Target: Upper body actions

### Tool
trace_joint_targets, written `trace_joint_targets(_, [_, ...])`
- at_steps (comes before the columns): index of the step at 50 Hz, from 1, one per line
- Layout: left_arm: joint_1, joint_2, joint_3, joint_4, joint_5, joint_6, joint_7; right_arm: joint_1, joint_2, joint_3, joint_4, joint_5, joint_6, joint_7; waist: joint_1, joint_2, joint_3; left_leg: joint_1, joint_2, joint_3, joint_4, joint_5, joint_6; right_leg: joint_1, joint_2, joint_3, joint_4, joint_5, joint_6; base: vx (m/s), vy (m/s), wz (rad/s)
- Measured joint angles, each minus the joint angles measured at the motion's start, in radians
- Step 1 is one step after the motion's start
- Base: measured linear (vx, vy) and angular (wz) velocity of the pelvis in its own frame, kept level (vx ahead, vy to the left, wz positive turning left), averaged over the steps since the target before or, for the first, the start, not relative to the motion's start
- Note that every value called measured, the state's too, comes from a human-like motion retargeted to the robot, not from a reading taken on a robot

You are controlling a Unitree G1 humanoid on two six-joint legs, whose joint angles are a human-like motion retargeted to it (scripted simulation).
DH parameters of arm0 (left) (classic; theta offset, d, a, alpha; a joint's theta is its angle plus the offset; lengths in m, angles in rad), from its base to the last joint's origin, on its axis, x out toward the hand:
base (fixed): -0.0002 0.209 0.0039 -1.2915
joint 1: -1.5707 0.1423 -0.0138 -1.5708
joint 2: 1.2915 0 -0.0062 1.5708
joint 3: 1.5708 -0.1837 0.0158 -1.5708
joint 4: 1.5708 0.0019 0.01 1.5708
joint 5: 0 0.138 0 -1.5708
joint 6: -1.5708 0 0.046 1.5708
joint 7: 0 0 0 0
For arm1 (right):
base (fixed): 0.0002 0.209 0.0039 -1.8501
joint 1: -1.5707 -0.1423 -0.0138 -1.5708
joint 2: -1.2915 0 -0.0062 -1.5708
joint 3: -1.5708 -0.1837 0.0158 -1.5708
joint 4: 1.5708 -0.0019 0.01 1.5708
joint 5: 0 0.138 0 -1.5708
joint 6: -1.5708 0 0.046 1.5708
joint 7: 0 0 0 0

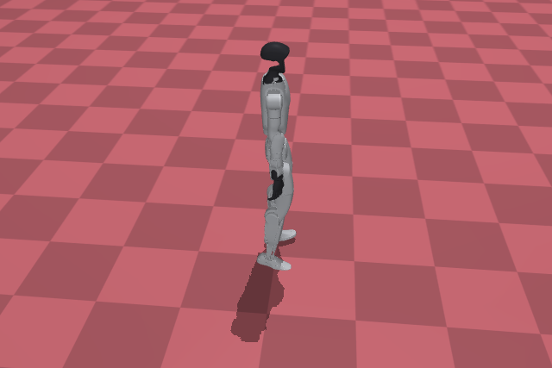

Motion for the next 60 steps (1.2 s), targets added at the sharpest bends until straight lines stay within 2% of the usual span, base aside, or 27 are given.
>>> trace_joint_targets(20, [-0.01, -0.012, -0.009, 0.001, -0.005, -0.004, 0.014, -0.008, -0.012, -0.019, 0.012, 0.001, -0.001, 0.002, -0.012, -0.006, 0.0, -0.023, -0.028, -0.032, 0.015, 0.001, 0.005, -0.005, -0.034, -0.023, -0.001, 0.006, 0.012, 0.0, 0.02, 0.07])
trace_joint_targets(34, [-0.028, 0.01, 0.003, -0.003, -0.009, -0.005, 0.011, -0.014, -0.027, -0.056, -0.009, 0.029, -0.018, -0.011, 0.001, -0.006, 0.035, -0.025, -0.058, -0.049, 0.012, -0.003, 0.038, -0.012, -0.072, -0.037, 0.033, 0.019, 0.053, 0.03, 0.1, 0.04])
trace_joint_targets(40, [-0.043, 0.046, 0.021, 0.022, -0.015, -0.001, 0.01, -0.038, -0.02, -0.056, -0.055, 0.047, -0.039, -0.004, 0.01, -0.008, 0.069, -0.027, -0.025, -0.026, 0.01, -0.008, 0.044, -0.07, -0.067, 0.028, 0.116, 0.029, 0.102, -0.02, 0.0, -0.33])
trace_joint_targets(47, [-0.043, 0.087, 0.018, 0.03, 0.001, 0.007, 0.003, -0.072, -0.02, -0.027, -0.083, 0.041, -0.061, -0.012, -0.002, -0.011, 0.088, -0.029, 0.013, 0.01, 0.006, -0.008, 0.042, -0.128, -0.047, 0.227, 0.166, 0.053, 0.147, -0.04, -0.05, -0.35])
trace_joint_targets(50, [-0.044, 0.097, 0.023, 0.024, 0.005, 0.01, 0.004, -0.061, -0.022, -0.025, -0.088, 0.037, -0.07, -0.025, -0.004, -0.011, 0.081, -0.032, 0.026, 0.011, 0.005, -0.005, 0.038, -0.118, -0.077, 0.157, 0.149, 0.051, 0.101, -0.01, -0.1, -0.01])
trace_joint_targets(52, [-0.049, 0.103, 0.031, 0.013, 0.001, 0.011, 0.008, -0.051, -0.026, -0.031, -0.081, 0.034, -0.071, -0.032, 0.006, -0.022, 0.077, -0.035, 0.024, 0.008, 0.007, -0.004, 0.033, -0.096, -0.116, 0.054, 0.118, 0.085, 0.061, 0.01, -0.14, 0.0])
trace_joint_targets(55, [-0.06, 0.108, 0.038, -0.005, -0.013, 0.011, 0.01, -0.048, -0.028, -0.039, -0.066, 0.028, -0.067, -0.034, 0.017, -0.055, 0.082, -0.032, 0.001, 0.007, 0.008, -0.002, 0.027, -0.061, -0.151, -0.021, 0.068, 0.112, 0.117, -0.02, -0.18, 0.04])
trace_joint_targets(60, [-0.077, 0.113, 0.051, -0.025, -0.032, 0.018, 0.014, -0.05, -0.029, -0.053, -0.028, 0.022, -0.051, -0.036, 0.028, -0.087, 0.083, -0.025, -0.007, 0.001, 0.001, 0.011, 0.007, -0.036, -0.153, -0.071, 0.023, 0.068, 0.113, -0.05, -0.21, 0.08])
